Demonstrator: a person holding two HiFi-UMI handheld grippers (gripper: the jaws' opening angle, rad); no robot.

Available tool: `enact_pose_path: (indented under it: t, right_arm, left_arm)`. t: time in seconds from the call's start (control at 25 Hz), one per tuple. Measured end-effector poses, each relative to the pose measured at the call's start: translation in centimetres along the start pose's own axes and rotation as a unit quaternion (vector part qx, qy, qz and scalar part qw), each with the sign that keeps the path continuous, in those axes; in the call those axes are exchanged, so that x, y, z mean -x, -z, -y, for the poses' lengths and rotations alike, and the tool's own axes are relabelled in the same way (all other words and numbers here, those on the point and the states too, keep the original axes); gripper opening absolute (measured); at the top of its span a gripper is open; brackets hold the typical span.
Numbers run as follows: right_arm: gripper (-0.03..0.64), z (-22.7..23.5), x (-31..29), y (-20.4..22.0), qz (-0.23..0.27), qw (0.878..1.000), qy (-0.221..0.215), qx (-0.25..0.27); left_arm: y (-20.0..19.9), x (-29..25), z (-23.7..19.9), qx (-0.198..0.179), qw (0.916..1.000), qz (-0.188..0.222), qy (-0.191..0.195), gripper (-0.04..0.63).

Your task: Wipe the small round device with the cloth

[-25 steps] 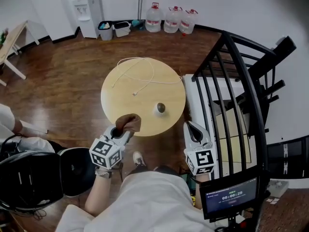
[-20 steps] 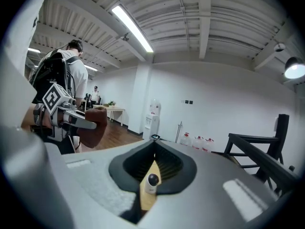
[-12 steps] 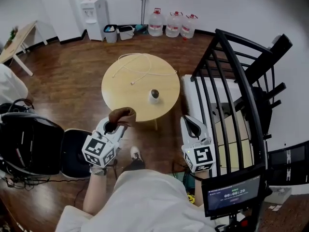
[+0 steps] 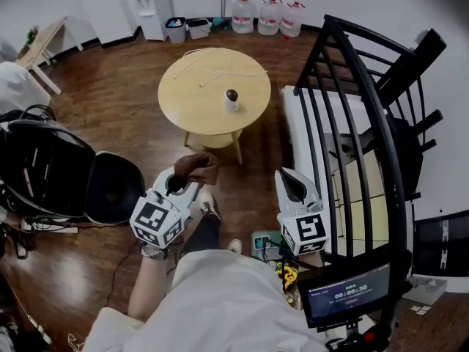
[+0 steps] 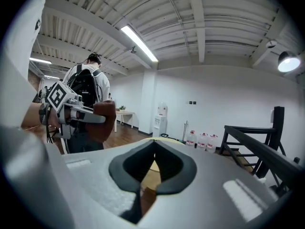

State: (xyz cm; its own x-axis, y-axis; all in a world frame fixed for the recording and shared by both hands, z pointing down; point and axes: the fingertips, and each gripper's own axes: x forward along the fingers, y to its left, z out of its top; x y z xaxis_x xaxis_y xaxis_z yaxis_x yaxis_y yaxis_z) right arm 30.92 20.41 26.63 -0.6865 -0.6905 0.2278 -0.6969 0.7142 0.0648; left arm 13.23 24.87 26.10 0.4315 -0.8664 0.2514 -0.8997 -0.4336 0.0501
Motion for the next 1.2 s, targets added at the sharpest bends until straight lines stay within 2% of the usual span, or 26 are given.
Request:
enact_pose_path:
  t: [0.08,0.16,0.36,0.72,1.2]
  right_arm:
    - [0.003,-0.3,0.9,0.0,-0.001,1.0,-0.003,-0.001]
    - [0.003,-0.3,1.4,0.0,-0.002,1.0,0.001,-0.008]
    - [0.003,-0.3,1.5,-0.7,-0.01,1.0,0.009,-0.006]
    - [0.003,-1.2,0.2,-3.5,0.009,1.0,0.023,-0.006]
    - [0.003,-1.5,-3.5,-4.1,0.006,1.0,0.02,-0.009]
  left_arm:
    - [-1.1,0.3,1.7,-0.028,0.9995,0.004,0.017,0.077]
    - [-1.5,0.4,2.4,-0.038,0.9991,0.004,0.021,0.077]
    - [-1.8,0.1,1.5,0.0,0.9999,0.002,0.015,0.077]
    - [-1.8,-0.2,-1.8,0.029,0.9995,-0.001,0.014,0.077]
    - [-1.2,-1.3,-3.4,0.03,0.999,-0.006,0.033,0.077]
